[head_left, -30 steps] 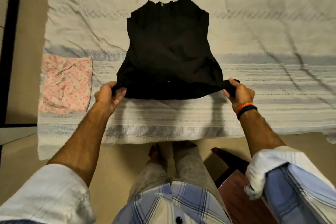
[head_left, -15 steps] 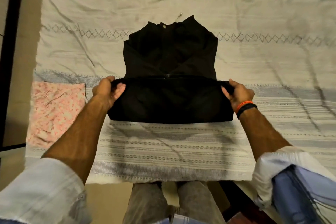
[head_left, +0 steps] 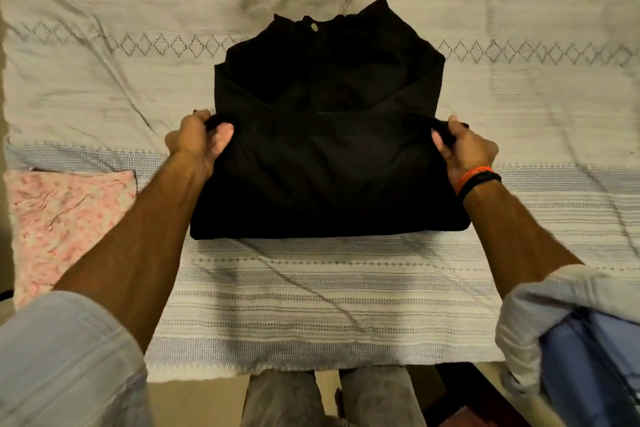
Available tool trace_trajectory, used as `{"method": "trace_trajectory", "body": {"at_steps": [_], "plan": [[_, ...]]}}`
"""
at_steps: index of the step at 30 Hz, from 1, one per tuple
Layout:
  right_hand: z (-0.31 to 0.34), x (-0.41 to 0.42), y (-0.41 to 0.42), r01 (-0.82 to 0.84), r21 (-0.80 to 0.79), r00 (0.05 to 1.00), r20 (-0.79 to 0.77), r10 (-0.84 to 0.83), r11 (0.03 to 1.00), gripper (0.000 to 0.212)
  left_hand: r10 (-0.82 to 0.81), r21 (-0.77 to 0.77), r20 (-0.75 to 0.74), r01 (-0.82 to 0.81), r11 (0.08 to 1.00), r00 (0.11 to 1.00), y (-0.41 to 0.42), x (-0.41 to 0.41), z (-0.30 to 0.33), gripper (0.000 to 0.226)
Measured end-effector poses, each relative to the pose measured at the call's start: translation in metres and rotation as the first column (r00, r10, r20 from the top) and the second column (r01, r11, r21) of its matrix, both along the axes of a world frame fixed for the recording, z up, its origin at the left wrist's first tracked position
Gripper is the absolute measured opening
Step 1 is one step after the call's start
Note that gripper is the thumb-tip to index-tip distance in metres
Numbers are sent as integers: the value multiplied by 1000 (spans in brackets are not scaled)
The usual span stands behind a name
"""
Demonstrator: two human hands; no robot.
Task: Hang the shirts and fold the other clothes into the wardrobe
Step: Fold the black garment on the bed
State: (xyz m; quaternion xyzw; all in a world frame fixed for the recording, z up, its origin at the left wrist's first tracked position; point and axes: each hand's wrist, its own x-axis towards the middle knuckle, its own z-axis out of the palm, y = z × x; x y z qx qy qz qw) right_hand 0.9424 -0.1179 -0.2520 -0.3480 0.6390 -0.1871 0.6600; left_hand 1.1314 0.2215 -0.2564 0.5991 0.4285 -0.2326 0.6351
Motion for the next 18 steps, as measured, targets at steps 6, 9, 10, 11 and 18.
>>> {"method": "trace_trajectory", "body": {"at_steps": [6, 9, 10, 11, 18], "plan": [[-17, -19, 66, -765, -430, 642, -448, 623, 479, 66, -850, 783, 233, 427, 452, 472, -7, -82, -6, 52], [-34, -35, 104, -942, -320, 211, -796, 567, -99, 77, -984, 905, -45, 424, 33, 173, -7, -120, -26, 71], [-44, -40, 108, -956, -242, 129, -854, 503, -166, 80, -979, 893, -143, 446, -65, 143, -6, -125, -34, 75], [-56, -44, 107, -968, -172, 74, -891, 449, -183, 82, -967, 869, -220, 477, -134, 129, -1, -126, -45, 79], [-107, -41, 83, -976, -54, -24, -936, 352, -212, 90, -950, 858, -299, 461, -228, 86, 15, -110, -100, 86]]}}
